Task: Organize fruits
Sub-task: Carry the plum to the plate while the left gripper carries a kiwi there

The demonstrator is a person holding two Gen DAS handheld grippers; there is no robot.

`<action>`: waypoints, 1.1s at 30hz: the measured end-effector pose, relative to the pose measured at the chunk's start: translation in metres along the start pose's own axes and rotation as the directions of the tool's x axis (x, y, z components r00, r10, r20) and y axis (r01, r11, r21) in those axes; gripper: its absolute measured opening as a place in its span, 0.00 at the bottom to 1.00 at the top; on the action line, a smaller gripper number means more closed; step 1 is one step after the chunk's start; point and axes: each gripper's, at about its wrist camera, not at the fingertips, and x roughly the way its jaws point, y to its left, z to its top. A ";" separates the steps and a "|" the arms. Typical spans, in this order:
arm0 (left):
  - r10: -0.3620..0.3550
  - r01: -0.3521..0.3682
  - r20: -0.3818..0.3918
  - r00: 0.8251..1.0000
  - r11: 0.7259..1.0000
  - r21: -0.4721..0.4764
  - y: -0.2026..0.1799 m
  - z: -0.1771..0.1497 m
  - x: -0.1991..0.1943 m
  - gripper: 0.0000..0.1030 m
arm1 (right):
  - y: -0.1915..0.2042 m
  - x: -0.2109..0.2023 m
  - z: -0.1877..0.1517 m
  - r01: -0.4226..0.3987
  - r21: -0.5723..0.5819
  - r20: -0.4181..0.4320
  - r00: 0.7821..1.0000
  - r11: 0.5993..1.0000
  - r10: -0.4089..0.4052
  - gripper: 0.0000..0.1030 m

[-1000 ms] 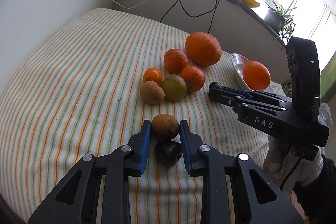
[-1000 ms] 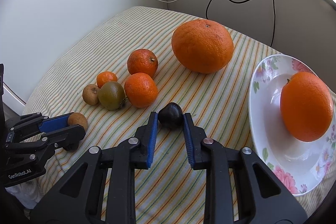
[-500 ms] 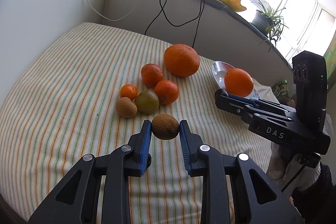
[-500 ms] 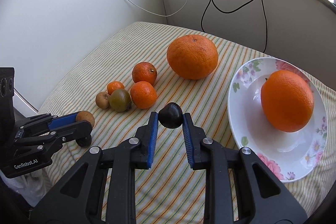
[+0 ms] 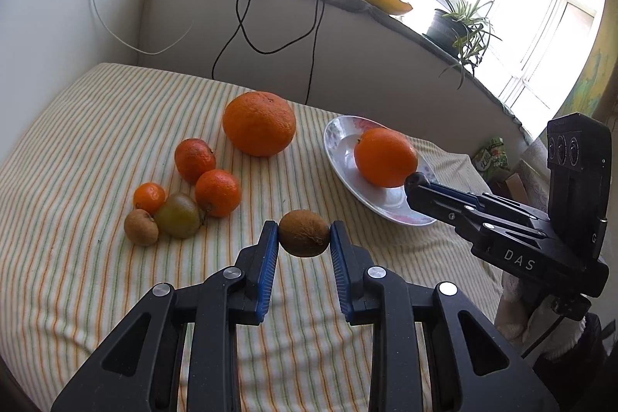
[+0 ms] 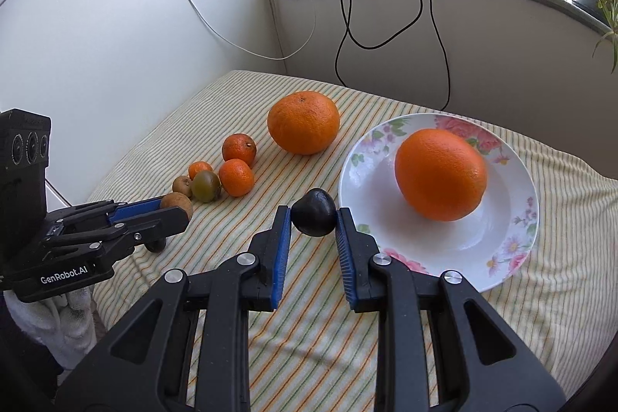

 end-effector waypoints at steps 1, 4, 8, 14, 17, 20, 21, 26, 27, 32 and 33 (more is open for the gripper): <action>-0.005 0.005 -0.001 1.000 1.000 0.006 -0.004 0.001 0.002 0.25 | -0.005 -0.003 -0.001 0.006 0.006 0.004 1.000 1.000 -0.006 0.24; -0.019 0.019 -0.008 1.000 1.000 0.024 -0.016 0.003 0.010 0.25 | -0.019 -0.012 -0.005 0.027 0.024 0.013 1.000 0.999 -0.028 0.24; -0.032 0.033 -0.019 0.999 0.999 0.042 -0.029 0.006 0.024 0.25 | -0.040 -0.019 -0.008 0.051 0.054 0.018 0.999 0.997 -0.052 0.24; -0.049 0.051 -0.028 0.998 0.996 0.067 -0.047 0.009 0.040 0.25 | -0.064 -0.025 -0.011 0.086 0.086 0.023 0.996 0.993 -0.088 0.24; -0.054 0.057 -0.036 0.998 0.995 0.081 -0.057 0.011 0.048 0.25 | -0.075 -0.025 -0.012 0.100 0.099 0.021 0.995 0.990 -0.102 0.24; -0.057 0.061 -0.044 0.997 0.994 0.092 -0.065 0.012 0.056 0.25 | -0.084 -0.023 -0.013 0.111 0.109 0.016 0.993 0.988 -0.114 0.24; -0.056 0.060 -0.047 0.997 0.994 0.095 -0.067 0.012 0.059 0.25 | -0.087 -0.022 -0.014 0.114 0.113 0.014 0.993 0.987 -0.116 0.24; -0.058 0.064 -0.067 0.996 0.993 0.098 -0.074 0.012 0.072 0.25 | -0.098 -0.015 -0.014 0.122 0.126 0.005 0.992 0.985 -0.123 0.24; -0.059 0.065 -0.070 0.996 0.993 0.098 -0.075 0.012 0.074 0.25 | -0.100 -0.015 -0.014 0.122 0.128 0.004 0.992 0.984 -0.123 0.24; -0.057 0.064 -0.072 0.996 0.992 0.108 -0.081 0.014 0.078 0.25 | -0.107 -0.011 -0.015 0.122 0.135 -0.001 0.992 0.983 -0.123 0.24; -0.056 0.064 -0.072 0.996 0.992 0.110 -0.081 0.014 0.079 0.25 | -0.108 -0.010 -0.014 0.121 0.136 -0.003 0.993 0.983 -0.122 0.24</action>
